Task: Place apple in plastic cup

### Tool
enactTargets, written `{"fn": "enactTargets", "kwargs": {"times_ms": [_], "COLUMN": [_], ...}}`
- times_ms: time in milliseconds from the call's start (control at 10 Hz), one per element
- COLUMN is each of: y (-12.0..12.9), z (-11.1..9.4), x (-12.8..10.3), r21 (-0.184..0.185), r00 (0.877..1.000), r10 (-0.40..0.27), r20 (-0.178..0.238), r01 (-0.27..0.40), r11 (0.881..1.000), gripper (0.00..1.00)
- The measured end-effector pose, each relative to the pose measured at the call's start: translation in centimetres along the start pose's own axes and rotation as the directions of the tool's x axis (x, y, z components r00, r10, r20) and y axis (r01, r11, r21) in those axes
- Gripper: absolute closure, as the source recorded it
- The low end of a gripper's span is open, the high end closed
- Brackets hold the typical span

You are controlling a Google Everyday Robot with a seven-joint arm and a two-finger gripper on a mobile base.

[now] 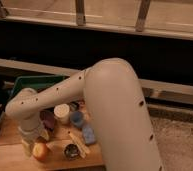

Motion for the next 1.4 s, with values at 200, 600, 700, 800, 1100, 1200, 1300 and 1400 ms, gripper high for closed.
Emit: {"fn": "enactTargets", "kwargs": {"times_ms": [200,600,700,800,1100,1200,1300,1400], "y": [0.2,-0.1,-0.3,-0.5,-1.2,-1.3,-1.2,-1.2], "z": [1.5,4.1,4.6,5.0,5.9,6.0,6.0,5.9], "x": [-0.1,-0.4,-0.5,-0.5,-1.2,-1.4,-1.5,-1.5], "r21": [-0.026,-0.065,-0.073,-0.079,-0.082,-0.077,-0.068,-0.062], "r00": [1.000,1.000,1.000,1.000,0.999,0.999,0.999,0.999], "r10": [-0.001,0.009,0.018,0.025,0.048,0.050,0.047,0.048], "r20": [-0.008,-0.011,-0.009,-0.009,-0.013,-0.015,-0.014,-0.013], "r01": [0.001,-0.010,-0.019,-0.026,-0.049,-0.051,-0.048,-0.049], "r11": [1.000,0.998,0.997,0.997,0.995,0.996,0.997,0.997], "gripper": [0.35,0.35,0.35,0.35,0.39,0.46,0.59,0.67]}}
